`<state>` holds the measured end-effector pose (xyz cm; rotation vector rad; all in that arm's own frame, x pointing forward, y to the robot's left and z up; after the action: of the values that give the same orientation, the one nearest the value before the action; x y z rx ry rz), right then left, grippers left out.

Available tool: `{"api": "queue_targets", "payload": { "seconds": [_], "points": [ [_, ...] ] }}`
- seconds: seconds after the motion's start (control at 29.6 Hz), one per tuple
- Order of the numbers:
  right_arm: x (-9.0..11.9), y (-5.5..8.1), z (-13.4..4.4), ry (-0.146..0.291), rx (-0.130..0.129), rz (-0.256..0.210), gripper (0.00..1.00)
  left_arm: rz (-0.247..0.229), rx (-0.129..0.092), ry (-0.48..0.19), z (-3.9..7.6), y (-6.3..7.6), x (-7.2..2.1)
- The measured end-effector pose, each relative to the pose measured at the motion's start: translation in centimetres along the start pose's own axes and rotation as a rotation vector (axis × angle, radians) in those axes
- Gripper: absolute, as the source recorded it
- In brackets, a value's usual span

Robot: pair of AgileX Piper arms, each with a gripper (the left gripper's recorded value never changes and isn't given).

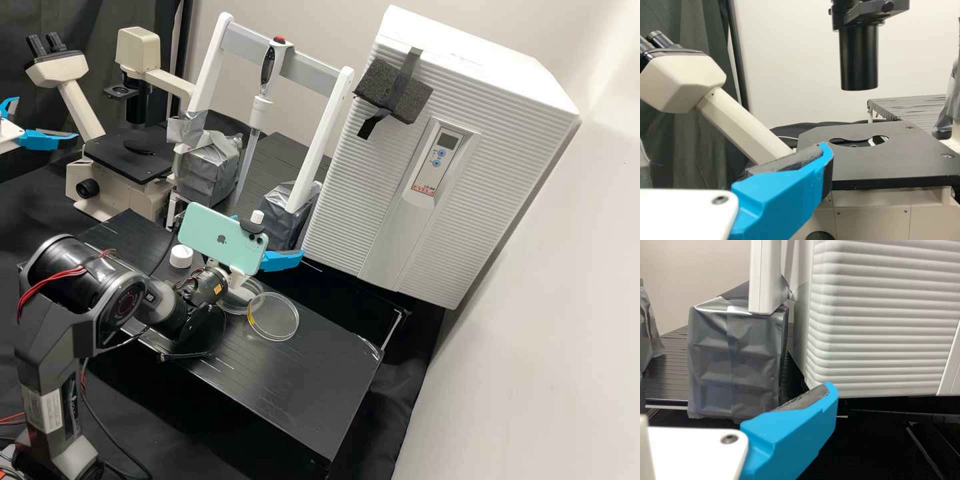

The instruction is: Close the bottle

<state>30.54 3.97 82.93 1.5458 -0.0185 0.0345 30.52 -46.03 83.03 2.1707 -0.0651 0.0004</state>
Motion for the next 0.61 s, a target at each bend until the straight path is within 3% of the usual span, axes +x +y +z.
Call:
{"api": "queue_targets", "payload": {
  "seconds": [0.3, 0.44, 0.51, 0.61],
  "points": [
    [0.0, 0.0, 0.0, 0.000, 0.000, 0.000, 1.00, -0.002, 0.004, -0.011, 0.1, 0.0, -0.04],
    [0.0, 0.0, 0.0, 0.000, 0.000, 0.000, 1.00, 0.003, -0.038, -0.072, 0.1, -0.2, -0.66],
    [0.0, 0.0, 0.0, 0.000, 0.000, 0.000, 1.00, 0.002, -0.073, -0.120, 0.2, -0.3, -1.32],
    [0.0, 0.0, 0.0, 0.000, 0.000, 0.000, 1.00, 0.011, -0.104, -0.199, 0.3, -0.2, -2.75]
  ]
}}
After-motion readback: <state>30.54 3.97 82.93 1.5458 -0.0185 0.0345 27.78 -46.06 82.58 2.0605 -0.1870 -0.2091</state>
